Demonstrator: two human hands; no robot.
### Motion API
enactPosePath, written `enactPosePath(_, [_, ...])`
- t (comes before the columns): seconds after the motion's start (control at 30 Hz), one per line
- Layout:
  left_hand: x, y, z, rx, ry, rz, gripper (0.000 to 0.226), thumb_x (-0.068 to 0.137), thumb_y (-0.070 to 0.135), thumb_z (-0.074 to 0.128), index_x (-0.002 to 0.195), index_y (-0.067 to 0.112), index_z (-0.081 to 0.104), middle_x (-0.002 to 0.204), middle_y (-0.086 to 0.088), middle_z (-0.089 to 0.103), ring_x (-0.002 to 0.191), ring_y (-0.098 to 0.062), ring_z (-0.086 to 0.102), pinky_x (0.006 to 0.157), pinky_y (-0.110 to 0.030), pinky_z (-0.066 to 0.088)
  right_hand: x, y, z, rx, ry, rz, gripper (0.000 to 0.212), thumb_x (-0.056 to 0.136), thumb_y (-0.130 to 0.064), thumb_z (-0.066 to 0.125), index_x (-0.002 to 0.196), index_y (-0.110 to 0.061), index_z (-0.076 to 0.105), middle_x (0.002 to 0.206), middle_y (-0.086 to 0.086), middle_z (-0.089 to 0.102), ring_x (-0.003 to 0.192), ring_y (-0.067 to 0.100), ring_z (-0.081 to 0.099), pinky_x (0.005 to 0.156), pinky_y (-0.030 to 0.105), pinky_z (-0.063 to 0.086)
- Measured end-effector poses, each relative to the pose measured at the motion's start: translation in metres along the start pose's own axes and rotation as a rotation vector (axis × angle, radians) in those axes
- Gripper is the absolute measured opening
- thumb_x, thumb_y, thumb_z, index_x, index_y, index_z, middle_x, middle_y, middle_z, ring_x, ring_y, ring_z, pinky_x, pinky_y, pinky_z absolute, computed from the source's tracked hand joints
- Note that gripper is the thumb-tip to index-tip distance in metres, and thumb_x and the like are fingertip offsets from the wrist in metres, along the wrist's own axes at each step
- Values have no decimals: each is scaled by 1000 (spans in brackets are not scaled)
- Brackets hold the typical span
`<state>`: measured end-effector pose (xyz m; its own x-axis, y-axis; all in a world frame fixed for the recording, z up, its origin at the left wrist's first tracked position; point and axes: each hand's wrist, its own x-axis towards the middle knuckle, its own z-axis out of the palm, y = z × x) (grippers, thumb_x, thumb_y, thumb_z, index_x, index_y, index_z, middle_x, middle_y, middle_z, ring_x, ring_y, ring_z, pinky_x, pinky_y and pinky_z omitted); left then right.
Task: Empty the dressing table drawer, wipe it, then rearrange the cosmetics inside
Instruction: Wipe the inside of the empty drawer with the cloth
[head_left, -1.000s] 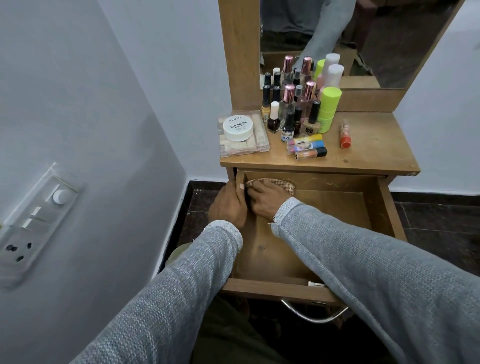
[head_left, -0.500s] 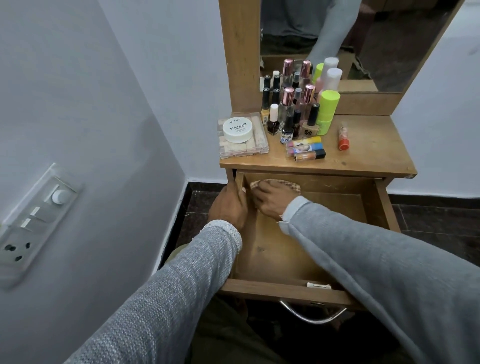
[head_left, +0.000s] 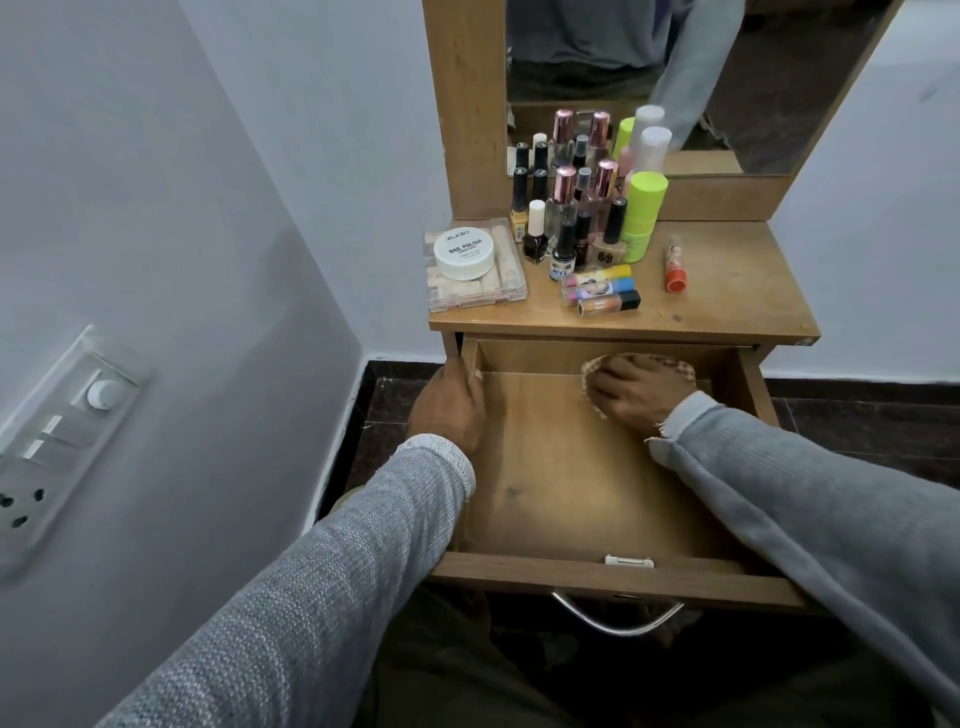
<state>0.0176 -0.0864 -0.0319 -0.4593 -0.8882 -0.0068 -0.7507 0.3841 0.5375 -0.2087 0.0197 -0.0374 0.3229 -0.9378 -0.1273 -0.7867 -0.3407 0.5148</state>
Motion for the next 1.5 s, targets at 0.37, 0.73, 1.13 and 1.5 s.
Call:
enactPosePath(0.37, [-2, 4, -7, 62, -32, -19, 37, 103, 33, 28, 117, 6, 49, 114, -14, 62, 103, -33, 59, 88, -41, 43, 14, -2, -21, -77, -23, -16, 15, 65, -14, 75, 80, -12, 76, 92, 7, 71, 85, 25, 66, 67, 36, 54])
enactPosePath(0.73, [-1, 5, -5, 73, -7, -10, 36, 103, 30, 29, 117, 4, 49, 111, -16, 63, 99, -36, 61, 78, -38, 43, -5, -3, -28, -94, -231, 125, 23, 58, -24, 84, 77, -14, 76, 90, 8, 71, 91, 26, 66, 75, 37, 55])
enactPosePath(1.13, [0, 3, -4, 80, -8, -6, 35, 102, 33, 29, 113, 6, 49, 107, -15, 64, 95, -34, 61, 75, -37, 42, -37, 12, -31, 15, -506, 277, 28, 96, -21, 46, 120, -13, 59, 132, 8, 53, 129, 30, 36, 107, 43, 31])
enactPosePath(1.5, [-1, 4, -3, 89, 10, -13, 36, 102, 34, 27, 111, 6, 49, 102, -15, 63, 91, -34, 61, 74, -39, 45, -28, 8, -44, 234, -655, 433, 23, 99, -22, 44, 115, -13, 58, 119, 6, 61, 112, 25, 57, 94, 39, 44])
